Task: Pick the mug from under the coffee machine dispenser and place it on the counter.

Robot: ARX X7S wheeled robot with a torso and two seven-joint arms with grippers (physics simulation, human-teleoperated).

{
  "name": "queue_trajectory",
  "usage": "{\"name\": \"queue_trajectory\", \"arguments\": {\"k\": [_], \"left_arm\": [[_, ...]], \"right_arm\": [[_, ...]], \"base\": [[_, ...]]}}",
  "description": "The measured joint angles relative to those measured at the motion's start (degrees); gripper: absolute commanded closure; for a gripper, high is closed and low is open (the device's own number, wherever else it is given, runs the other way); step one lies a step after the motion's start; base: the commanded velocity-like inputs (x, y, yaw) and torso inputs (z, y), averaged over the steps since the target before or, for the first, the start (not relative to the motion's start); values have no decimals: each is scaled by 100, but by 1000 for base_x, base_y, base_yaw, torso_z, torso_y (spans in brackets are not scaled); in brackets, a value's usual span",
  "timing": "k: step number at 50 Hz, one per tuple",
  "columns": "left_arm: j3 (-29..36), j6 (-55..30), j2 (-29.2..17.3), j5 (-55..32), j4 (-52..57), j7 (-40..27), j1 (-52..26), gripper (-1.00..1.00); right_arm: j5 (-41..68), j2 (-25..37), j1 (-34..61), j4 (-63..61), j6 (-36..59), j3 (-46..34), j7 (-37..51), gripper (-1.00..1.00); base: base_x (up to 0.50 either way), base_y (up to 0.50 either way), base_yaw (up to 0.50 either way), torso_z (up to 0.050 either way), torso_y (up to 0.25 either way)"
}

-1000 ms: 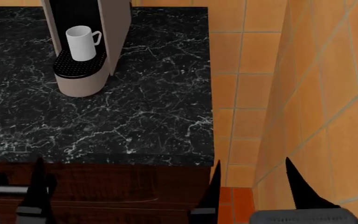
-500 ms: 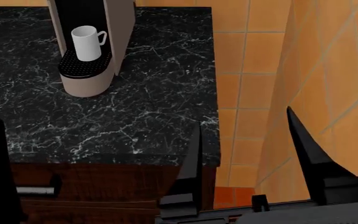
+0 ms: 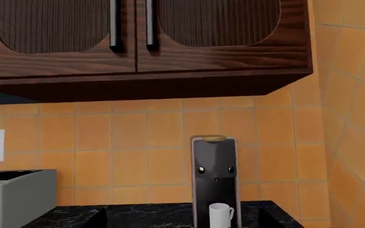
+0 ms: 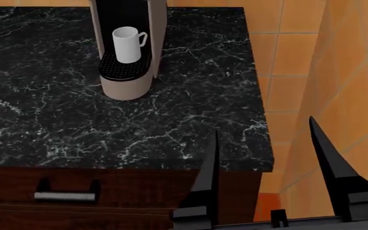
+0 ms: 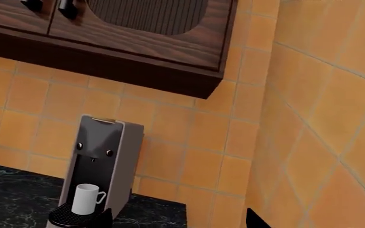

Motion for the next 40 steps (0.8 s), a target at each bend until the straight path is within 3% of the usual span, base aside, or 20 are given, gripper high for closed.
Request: {"name": "queue_trajectory", "arguments": {"k": [40], "left_arm": [[1159,423,-210,99,-2,-368,-806,-100]], "right_arm": [[83,146,292,13,-218,-504,378,-100]], "base": [[10,356,0,0,0]]}}
